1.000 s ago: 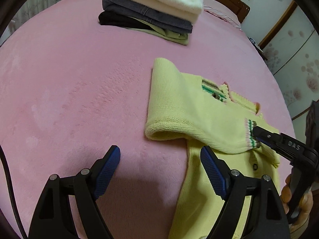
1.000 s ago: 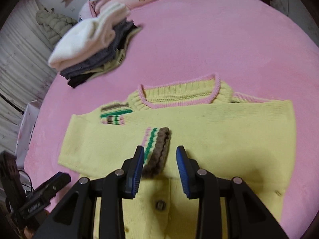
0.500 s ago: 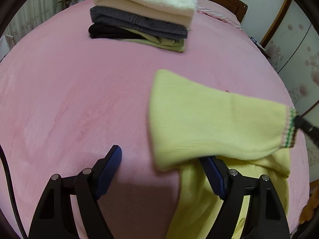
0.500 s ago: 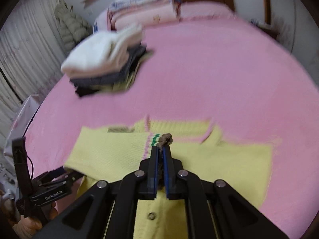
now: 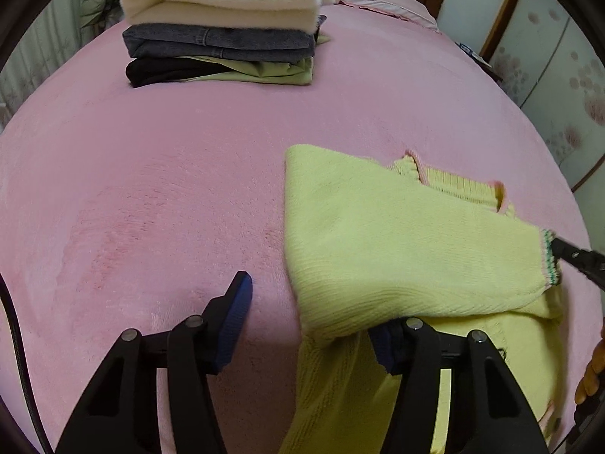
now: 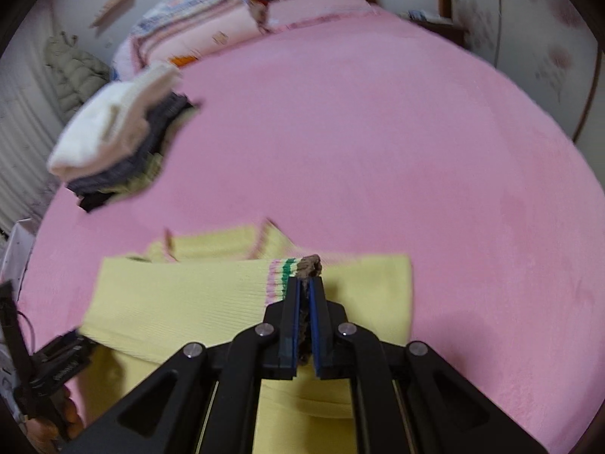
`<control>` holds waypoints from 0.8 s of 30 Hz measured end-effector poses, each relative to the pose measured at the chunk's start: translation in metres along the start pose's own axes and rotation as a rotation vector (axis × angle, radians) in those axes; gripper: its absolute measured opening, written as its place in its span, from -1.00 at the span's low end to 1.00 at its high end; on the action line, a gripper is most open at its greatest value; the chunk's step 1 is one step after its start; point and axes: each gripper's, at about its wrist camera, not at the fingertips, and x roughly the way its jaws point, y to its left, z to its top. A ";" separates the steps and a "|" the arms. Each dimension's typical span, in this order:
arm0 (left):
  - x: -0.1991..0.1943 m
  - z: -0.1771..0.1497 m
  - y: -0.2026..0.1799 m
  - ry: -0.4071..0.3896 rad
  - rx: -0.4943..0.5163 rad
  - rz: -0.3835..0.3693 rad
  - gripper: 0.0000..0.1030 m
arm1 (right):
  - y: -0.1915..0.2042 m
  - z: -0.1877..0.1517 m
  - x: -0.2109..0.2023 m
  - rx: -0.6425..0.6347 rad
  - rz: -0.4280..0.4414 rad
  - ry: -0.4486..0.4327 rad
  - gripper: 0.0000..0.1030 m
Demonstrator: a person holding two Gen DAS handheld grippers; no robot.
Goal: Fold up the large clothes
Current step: 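Lay the cuff down on the folded sleeve and open the right gripper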
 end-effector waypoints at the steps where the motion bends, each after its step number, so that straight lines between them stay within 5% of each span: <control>1: 0.000 -0.001 0.000 0.001 0.011 0.002 0.10 | -0.005 -0.003 0.011 0.017 -0.004 0.038 -0.90; 5: -0.003 -0.003 0.002 0.022 0.044 -0.013 0.16 | -0.018 -0.013 0.028 0.087 0.022 0.113 -0.85; 10: -0.030 0.000 0.011 0.027 0.004 -0.124 0.44 | -0.029 -0.014 0.003 0.175 0.062 0.065 -0.53; 17: -0.061 0.014 0.003 -0.095 -0.030 -0.175 0.44 | 0.014 -0.020 -0.029 0.038 0.089 -0.049 -0.52; 24: -0.025 0.018 -0.041 -0.065 0.064 -0.171 0.14 | 0.078 -0.031 -0.010 -0.124 0.142 -0.026 -0.52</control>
